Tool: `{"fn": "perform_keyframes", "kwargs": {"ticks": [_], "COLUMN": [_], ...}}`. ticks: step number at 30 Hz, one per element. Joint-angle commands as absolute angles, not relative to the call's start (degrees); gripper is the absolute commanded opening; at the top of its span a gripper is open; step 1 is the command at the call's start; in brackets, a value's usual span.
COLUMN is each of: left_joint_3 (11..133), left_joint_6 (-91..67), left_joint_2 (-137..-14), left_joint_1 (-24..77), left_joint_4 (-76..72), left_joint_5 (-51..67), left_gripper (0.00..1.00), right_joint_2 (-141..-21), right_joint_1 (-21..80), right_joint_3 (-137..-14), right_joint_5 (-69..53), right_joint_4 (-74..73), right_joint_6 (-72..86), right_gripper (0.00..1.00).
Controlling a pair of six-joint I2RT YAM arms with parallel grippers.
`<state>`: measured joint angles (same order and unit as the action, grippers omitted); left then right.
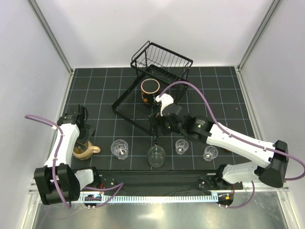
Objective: Load the cups into the dish rack
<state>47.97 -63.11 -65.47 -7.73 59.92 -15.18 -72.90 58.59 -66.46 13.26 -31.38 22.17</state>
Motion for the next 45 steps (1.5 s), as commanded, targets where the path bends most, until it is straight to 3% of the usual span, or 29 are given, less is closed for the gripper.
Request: {"fn": "perform_keyframes", "kwargs": {"ticks": [1,3,8,17,24,31,37,45], "left_joint_3": [47.4,46.8,45.2,44.2,48.2,50.7,50.1,41.3], "left_joint_6": [-66.4,-66.3,-65.7,-62.1,-51.7,-48.2,-54.6,-73.7], "left_joint_2": [-66.4,-66.6,-66.1,-63.1,-51.3,-37.4,-32.7,-29.8], "left_joint_1": [-8.9,-10.0,-11.6,-12.7,-12.8,-12.7,-12.6,-10.6], "left_joint_4": [56.7,56.3,55.1,54.4,47.7,34.1,21.4,-13.4], "left_joint_5": [-15.9,-16.3,-16.7,-15.2,-1.5,23.5,37.1,44.9], "left_gripper": [0.69,0.6,0.48,0.0,0.01,0.0,0.0,0.0], "right_joint_2": [-69.7,-68.6,-67.9,-68.5,-68.4,-67.0,-68.3,-71.2], "right_joint_1": [58.4,58.4,58.4,58.4,58.4,58.5,58.4,58.7], "right_joint_3": [-65.5,-64.9,-64.1,-65.4,-65.4,-63.5,-61.2,-51.2], "right_joint_5": [14.7,16.3,16.6,14.5,8.1,-4.4,-10.4,-13.7], "right_joint_4": [-30.1,-30.3,-30.5,-30.9,-28.7,-18.7,-7.1,21.0], "right_joint_6": [20.4,19.9,20.2,22.1,24.9,30.4,44.5,68.4], "right_gripper": [0.88,0.88,0.88,0.88,0.87,0.87,0.86,0.86]}}
